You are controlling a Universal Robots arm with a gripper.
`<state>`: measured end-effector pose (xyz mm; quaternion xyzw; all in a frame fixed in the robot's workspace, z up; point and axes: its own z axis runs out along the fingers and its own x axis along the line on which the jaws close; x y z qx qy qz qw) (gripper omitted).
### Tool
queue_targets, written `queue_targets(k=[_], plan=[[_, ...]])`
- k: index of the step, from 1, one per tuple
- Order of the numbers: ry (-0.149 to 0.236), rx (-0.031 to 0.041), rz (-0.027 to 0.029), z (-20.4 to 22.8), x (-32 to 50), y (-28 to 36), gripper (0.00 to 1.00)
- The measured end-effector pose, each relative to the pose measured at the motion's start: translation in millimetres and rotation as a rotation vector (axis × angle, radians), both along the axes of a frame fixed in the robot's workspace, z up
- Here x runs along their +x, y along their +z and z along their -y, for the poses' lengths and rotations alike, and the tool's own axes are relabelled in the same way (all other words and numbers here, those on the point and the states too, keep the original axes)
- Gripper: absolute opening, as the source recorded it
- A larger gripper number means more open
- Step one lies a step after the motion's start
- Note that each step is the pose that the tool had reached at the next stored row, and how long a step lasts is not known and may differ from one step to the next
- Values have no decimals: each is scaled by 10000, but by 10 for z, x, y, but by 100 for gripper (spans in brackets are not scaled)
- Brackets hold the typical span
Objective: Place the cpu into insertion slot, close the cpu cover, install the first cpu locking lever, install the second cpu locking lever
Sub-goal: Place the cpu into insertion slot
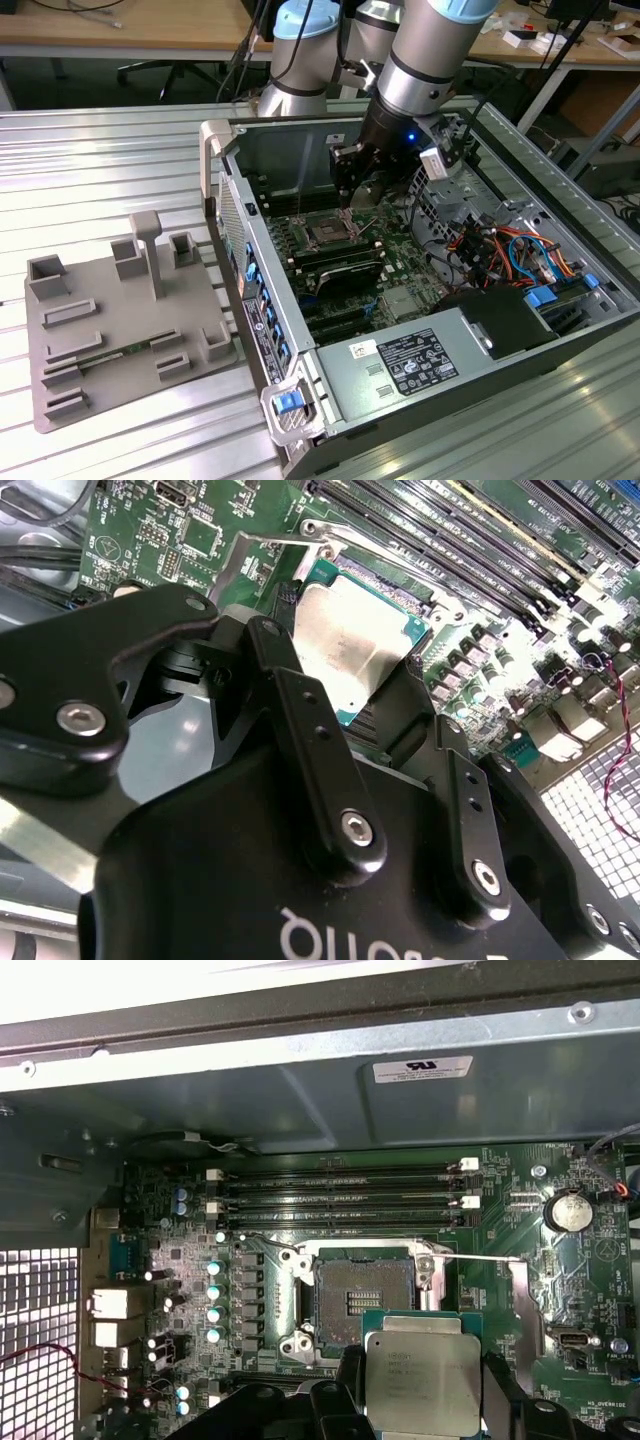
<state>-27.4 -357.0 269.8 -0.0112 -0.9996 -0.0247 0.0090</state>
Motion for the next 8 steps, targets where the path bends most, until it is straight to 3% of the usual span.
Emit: queue_targets(k=[8], plan=[[18,-17,2,-11,-1,-8,55]])
